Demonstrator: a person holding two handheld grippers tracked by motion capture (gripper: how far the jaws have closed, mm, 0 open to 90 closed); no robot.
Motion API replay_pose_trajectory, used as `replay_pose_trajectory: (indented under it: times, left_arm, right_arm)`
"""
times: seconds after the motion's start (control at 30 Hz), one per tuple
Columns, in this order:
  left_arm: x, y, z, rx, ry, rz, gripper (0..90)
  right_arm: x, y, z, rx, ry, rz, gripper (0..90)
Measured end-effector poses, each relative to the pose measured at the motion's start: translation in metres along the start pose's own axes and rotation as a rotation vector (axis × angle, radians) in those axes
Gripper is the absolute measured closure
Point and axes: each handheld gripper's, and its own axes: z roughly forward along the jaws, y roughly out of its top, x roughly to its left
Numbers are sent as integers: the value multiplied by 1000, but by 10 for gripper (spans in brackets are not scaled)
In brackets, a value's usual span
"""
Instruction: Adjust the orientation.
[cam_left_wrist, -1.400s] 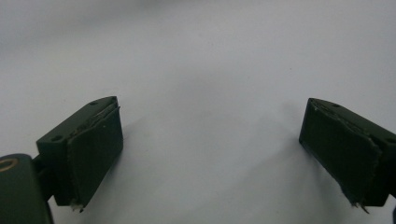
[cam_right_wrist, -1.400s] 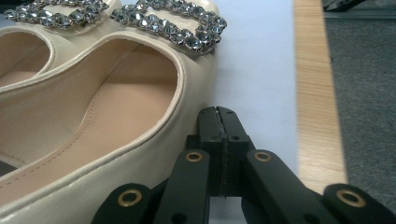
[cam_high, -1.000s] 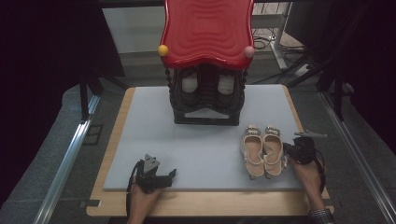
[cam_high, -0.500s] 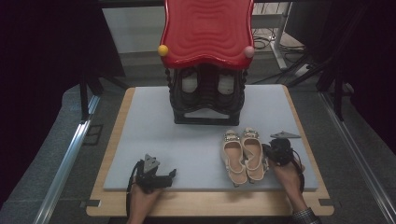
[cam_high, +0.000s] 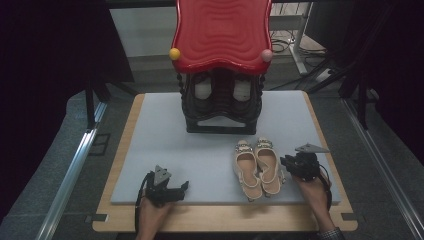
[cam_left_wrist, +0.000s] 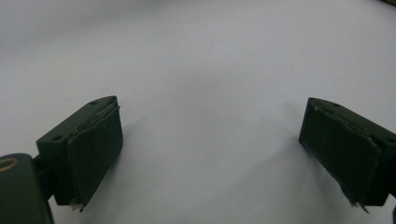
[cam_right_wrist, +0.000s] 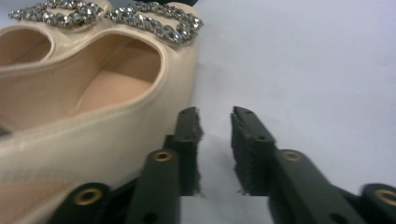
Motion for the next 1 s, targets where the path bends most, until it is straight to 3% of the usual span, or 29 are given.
replay_pose_trajectory:
  times: [0.3, 0.57, 0.67, 0.87, 1.0]
  left_arm:
    - [-1, 4, -1, 24, 8, -8, 65]
    - [-8, 16, -6, -10, -18, -4, 188]
    - [-13, 27, -4, -25, -47, -11, 207]
    - [-33, 54, 12, -32, -117, 26, 274]
    - [-47, 72, 23, -45, -165, 44, 346]
  right_arm:
    - [-7, -24, -21, -9, -25, -63, 449]
    - [-13, -39, -35, -30, -29, -68, 266]
    - [-16, -45, -38, -30, -28, -57, 221]
    - [-24, -54, -43, -29, -25, -25, 163]
    - [-26, -59, -43, -47, -20, -44, 140]
